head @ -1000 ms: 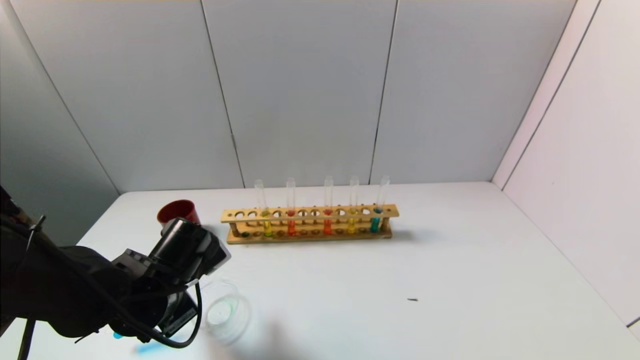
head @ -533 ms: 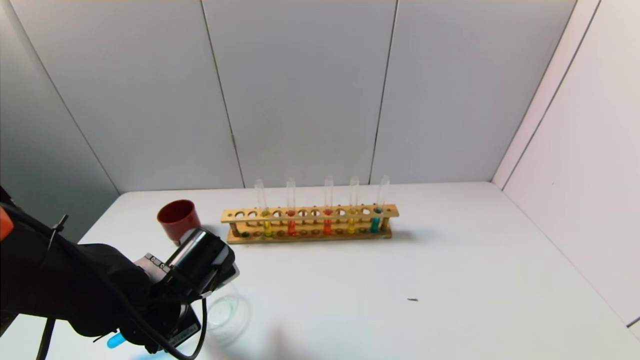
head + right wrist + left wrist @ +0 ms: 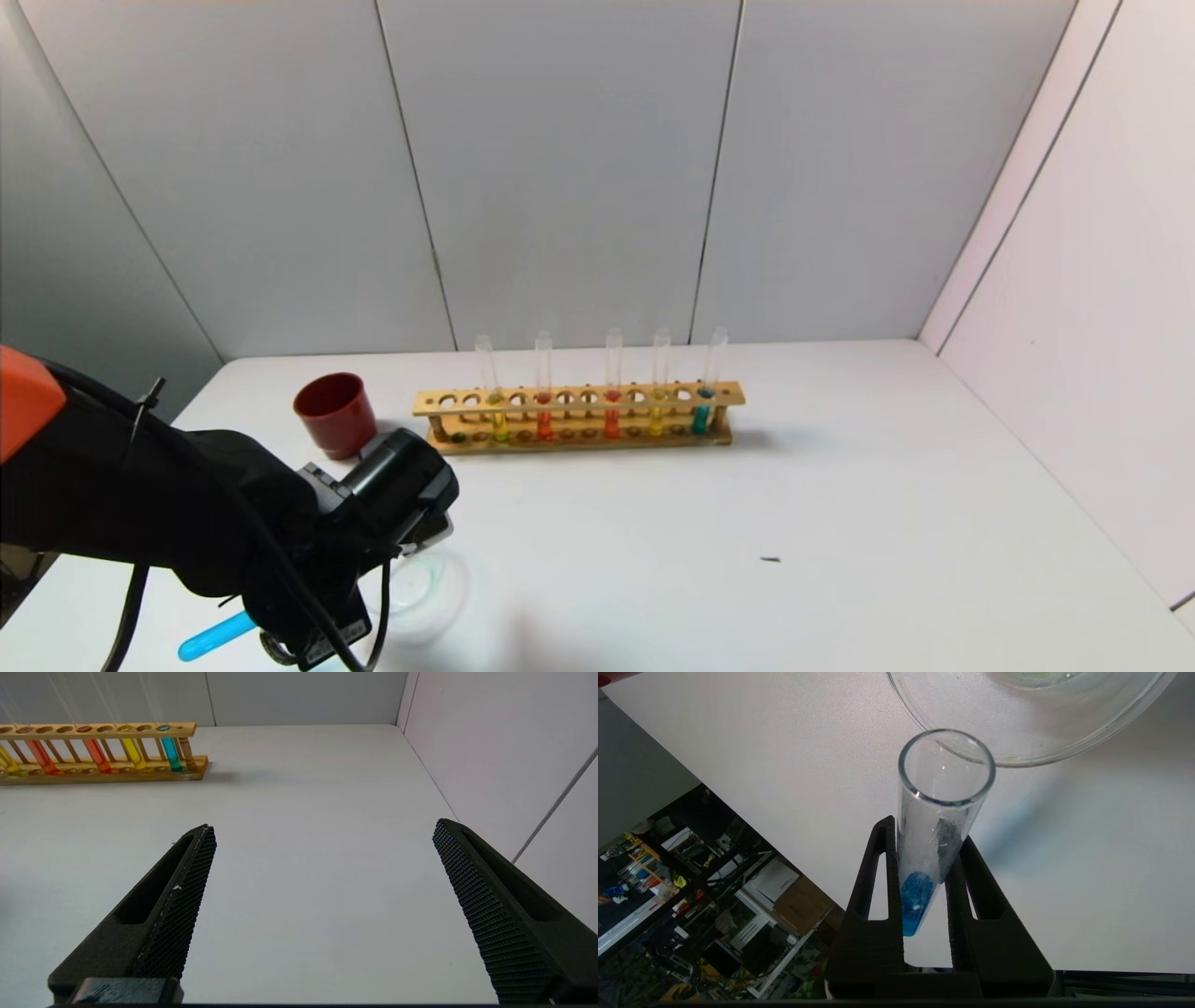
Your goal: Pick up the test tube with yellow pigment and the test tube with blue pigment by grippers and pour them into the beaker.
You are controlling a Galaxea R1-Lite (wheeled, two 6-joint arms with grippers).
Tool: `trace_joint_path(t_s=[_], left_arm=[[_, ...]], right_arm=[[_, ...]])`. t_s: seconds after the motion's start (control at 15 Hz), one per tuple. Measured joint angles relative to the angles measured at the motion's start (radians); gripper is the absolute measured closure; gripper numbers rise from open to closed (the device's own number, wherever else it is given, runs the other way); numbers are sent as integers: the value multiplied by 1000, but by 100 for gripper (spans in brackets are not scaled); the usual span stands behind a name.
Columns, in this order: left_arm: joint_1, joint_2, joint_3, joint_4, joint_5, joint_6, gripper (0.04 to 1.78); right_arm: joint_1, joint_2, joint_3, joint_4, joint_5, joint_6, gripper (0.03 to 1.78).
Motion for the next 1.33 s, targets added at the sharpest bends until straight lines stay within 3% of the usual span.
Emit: trace_joint_path(t_s=[1.33], left_arm=[[16,126,-188,316,42,2,151]], right_arm=[[0,0,0,0,0,0,11]])
